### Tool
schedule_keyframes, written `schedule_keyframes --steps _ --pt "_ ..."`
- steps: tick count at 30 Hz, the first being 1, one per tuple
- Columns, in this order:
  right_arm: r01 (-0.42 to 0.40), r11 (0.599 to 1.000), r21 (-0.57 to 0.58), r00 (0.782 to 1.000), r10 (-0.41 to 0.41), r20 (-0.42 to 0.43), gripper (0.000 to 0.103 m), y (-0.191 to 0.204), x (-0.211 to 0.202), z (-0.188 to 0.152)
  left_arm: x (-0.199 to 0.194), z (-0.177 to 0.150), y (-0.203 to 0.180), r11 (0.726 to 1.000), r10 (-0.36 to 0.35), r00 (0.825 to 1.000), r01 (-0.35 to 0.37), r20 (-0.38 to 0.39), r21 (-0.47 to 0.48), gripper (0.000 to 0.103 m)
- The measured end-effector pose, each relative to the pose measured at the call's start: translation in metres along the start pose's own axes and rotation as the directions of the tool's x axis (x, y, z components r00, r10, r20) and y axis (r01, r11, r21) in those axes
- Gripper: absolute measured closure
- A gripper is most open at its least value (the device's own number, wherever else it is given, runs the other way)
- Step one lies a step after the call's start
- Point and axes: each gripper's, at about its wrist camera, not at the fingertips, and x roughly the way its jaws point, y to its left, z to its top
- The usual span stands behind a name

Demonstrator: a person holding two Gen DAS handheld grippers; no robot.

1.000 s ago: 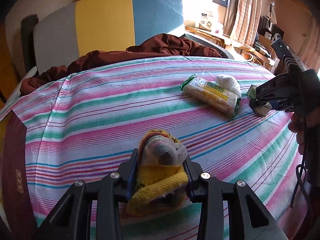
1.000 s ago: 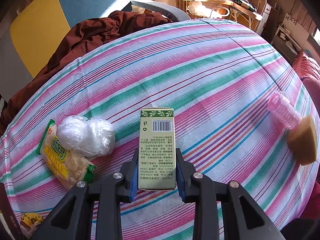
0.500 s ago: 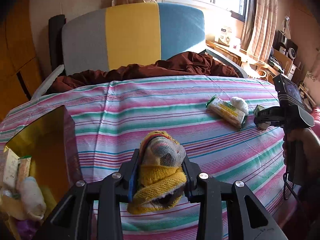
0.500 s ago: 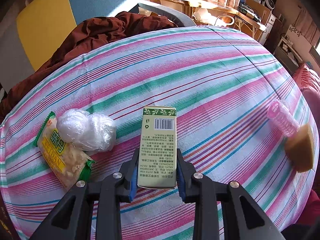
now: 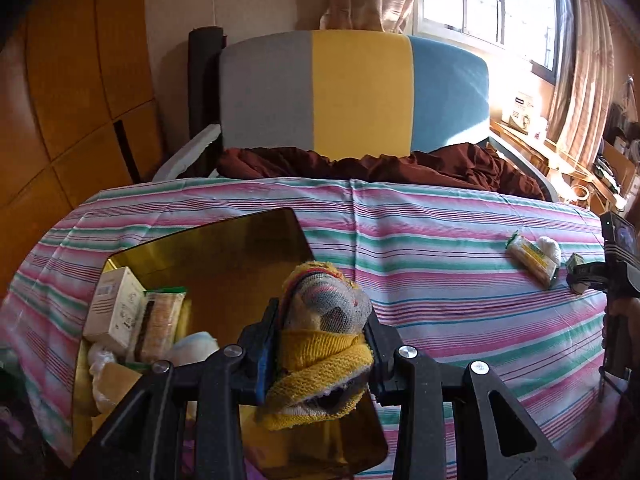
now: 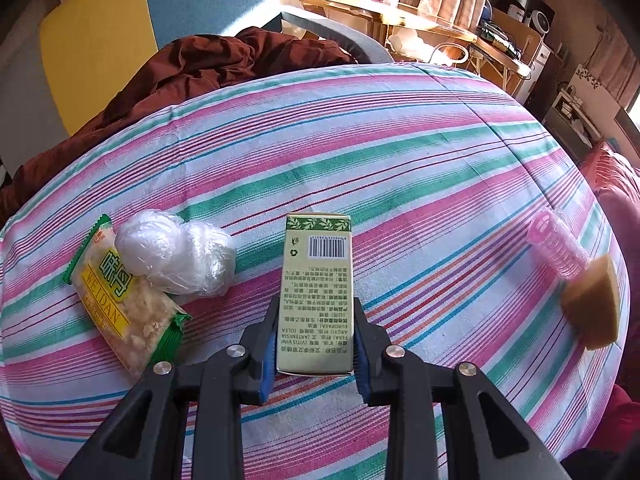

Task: Organize objects
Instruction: 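Carry the yellow sock bundle over the gold tray and release it with the left gripper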

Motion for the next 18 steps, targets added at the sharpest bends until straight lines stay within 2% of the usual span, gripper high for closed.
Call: schedule_keyframes --steps 10,14,18 --pt "0.038 0.999 -0.033 0.999 -0.037 0.030 0.073 0.007 -0.001 -0.003 0.005 -0.010 0.076 0.990 0.114 0.993 -0.115 -0.027 -0.077 0.066" --pt "0.038 0.999 -0.026 0.999 -0.037 0.031 0.073 0.007 -0.001 -0.003 0.021 -0.014 0.099 0.986 0.128 0.989 -0.135 -0.076 -0.099 0.065" --pt "0.023 1.000 -0.004 0.999 -0.022 0.025 0.073 0.004 -0.002 -0.003 0.043 -0.014 0.126 0.976 0.117 0.982 -0.141 -0.145 -0.166 0.065"
